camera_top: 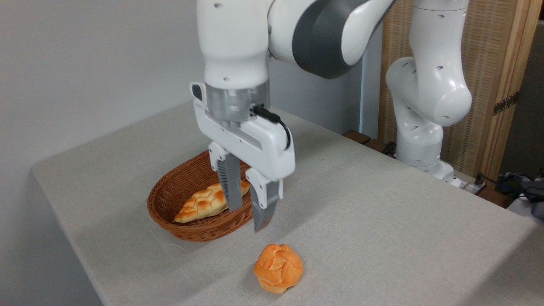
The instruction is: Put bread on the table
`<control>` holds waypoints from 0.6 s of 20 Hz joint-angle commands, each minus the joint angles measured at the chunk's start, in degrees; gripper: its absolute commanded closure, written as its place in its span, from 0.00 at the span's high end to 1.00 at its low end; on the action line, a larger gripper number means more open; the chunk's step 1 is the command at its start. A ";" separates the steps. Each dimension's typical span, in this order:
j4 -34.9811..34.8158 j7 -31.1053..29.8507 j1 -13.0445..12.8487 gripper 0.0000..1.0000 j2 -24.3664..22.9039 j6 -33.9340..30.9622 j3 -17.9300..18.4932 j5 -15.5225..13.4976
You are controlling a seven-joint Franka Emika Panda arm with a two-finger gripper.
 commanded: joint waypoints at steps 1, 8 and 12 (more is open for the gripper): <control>2.29 -0.96 -0.58 1.00 -0.31 -1.36 -3.60 0.05; 4.58 -10.45 -0.67 1.00 -0.31 -2.32 -9.32 0.67; 6.16 -11.25 -0.58 1.00 -0.40 -2.50 -9.94 0.67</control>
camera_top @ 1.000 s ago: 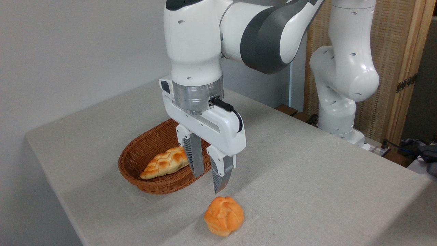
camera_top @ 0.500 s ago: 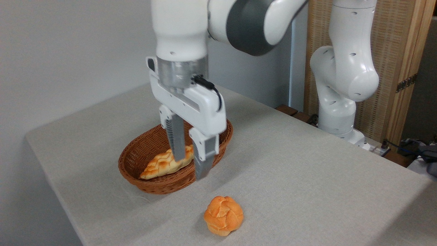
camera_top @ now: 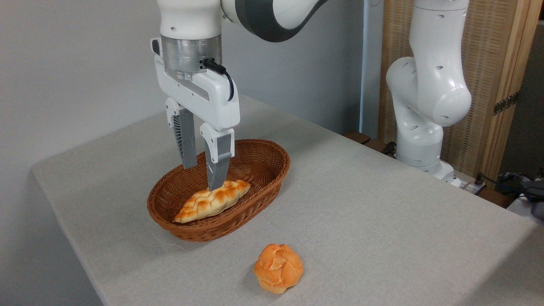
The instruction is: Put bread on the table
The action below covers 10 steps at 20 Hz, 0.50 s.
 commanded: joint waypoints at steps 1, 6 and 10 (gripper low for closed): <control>1.87 -2.53 0.02 1.00 -0.16 -2.21 -0.23 0.77; 2.22 -3.16 0.11 1.00 0.10 -4.41 -0.15 0.68; 2.22 -2.98 0.28 1.00 0.10 -4.15 -0.14 0.50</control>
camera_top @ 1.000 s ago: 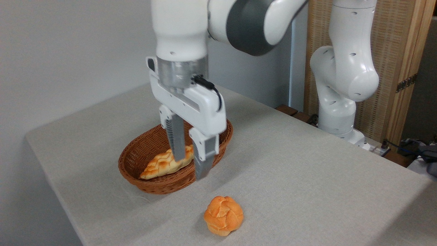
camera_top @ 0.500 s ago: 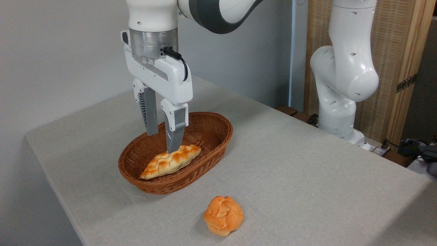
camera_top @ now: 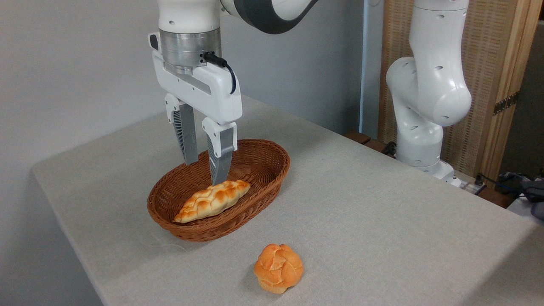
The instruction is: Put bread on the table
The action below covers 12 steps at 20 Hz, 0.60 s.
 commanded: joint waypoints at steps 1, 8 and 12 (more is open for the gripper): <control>0.82 -1.10 0.14 1.00 -0.01 -1.37 -0.08 0.42; 0.82 -1.01 0.49 1.00 -0.01 -1.46 -0.26 0.06; 0.82 -0.48 5.21 1.00 -0.28 -1.54 -4.36 -0.02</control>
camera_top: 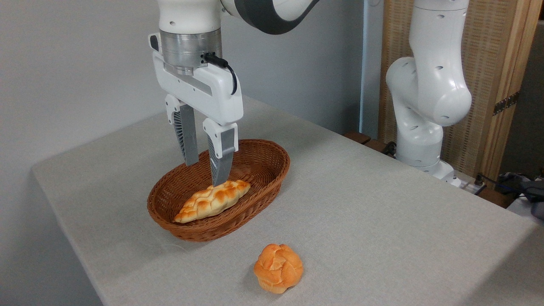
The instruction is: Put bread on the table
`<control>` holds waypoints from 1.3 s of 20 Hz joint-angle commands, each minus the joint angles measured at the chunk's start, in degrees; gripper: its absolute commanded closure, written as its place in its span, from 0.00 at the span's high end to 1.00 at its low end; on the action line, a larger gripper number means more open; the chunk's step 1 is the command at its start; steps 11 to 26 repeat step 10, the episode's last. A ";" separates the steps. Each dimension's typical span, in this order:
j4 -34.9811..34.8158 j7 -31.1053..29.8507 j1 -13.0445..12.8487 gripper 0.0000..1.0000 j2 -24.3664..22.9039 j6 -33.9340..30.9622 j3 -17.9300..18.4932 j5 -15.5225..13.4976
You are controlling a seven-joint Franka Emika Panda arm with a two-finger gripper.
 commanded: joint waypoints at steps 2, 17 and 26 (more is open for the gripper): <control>0.80 -0.37 10.24 1.00 -0.23 -1.54 -9.24 -0.11; 0.80 -0.20 20.10 1.00 -0.22 -1.54 -18.22 -1.87; 0.80 -0.20 20.10 1.00 -0.22 -1.54 -18.22 -1.87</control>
